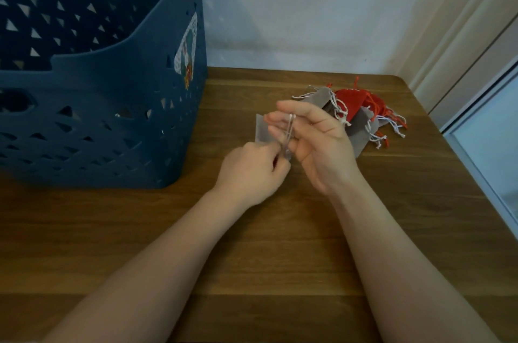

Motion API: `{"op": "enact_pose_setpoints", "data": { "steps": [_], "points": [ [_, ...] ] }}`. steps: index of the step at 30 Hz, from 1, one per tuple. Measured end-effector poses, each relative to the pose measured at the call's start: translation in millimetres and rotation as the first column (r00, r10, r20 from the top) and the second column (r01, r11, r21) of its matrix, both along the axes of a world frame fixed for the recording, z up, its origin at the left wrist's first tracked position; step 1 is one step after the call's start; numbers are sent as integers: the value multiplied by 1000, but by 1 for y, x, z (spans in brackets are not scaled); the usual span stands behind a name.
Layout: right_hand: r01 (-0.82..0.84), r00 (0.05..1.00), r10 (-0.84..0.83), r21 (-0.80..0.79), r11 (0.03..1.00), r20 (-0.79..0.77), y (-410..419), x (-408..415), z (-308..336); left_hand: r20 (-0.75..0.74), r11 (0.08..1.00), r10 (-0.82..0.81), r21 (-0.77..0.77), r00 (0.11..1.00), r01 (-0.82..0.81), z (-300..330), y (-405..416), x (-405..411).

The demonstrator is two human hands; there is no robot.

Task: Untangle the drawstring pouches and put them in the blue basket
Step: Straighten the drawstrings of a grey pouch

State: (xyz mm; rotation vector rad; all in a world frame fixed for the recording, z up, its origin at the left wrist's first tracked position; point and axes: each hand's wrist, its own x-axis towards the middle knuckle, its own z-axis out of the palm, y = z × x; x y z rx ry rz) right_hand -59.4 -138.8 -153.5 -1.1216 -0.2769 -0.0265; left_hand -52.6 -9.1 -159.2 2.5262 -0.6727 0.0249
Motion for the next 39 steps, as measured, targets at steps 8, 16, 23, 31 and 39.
{"op": "enact_pose_setpoints", "data": {
  "steps": [8, 16, 23, 31, 39],
  "points": [
    [76, 997, -50, -562, 823, 63, -7, -3, 4, -273, 964, 67, -232, 960, -133, 2, 5, 4],
    [245, 969, -124, -915, 321, 215, -9, 2, -3, -399, 890, 75, -387, 914, -242, 1, 8, 8],
    [205, 978, -69, -852, 481, 196, -12, 1, 0, -553, 811, 59, -459, 831, -363, 4, 11, 10],
    [201, 979, -109, -800, 565, 169, -12, 3, -9, -590, 836, 28, -428, 807, -342, 7, 17, 13],
    [260, 961, -37, -856, 448, 273, -12, 8, -15, -438, 882, -124, -460, 890, -104, 9, 21, 12]
  ]
}}
